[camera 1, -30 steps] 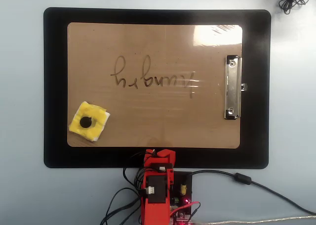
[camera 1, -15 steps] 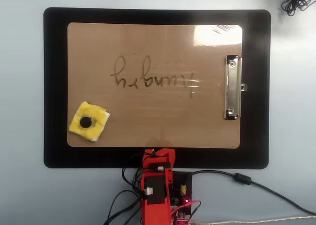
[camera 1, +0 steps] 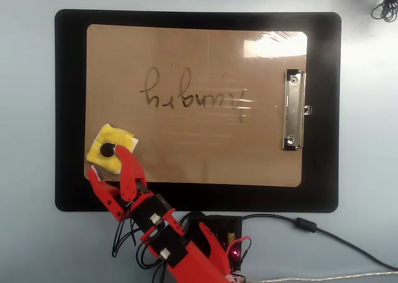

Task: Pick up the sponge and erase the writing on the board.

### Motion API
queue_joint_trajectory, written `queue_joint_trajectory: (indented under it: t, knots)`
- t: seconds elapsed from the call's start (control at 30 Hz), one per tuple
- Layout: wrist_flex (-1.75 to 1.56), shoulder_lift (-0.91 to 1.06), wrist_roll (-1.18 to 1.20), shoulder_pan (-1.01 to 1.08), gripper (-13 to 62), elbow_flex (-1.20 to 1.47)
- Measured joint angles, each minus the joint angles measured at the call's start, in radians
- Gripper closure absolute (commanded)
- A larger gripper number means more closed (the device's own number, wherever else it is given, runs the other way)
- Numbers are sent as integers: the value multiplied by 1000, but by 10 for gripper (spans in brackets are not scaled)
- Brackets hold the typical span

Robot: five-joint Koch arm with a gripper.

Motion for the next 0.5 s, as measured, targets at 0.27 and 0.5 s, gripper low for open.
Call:
queue_joint_trajectory:
  t: [0.27, 0.5]
  knots:
    - [78, -321, 0, -3, 164, -133]
    - [193, -373, 0, -3, 187, -150]
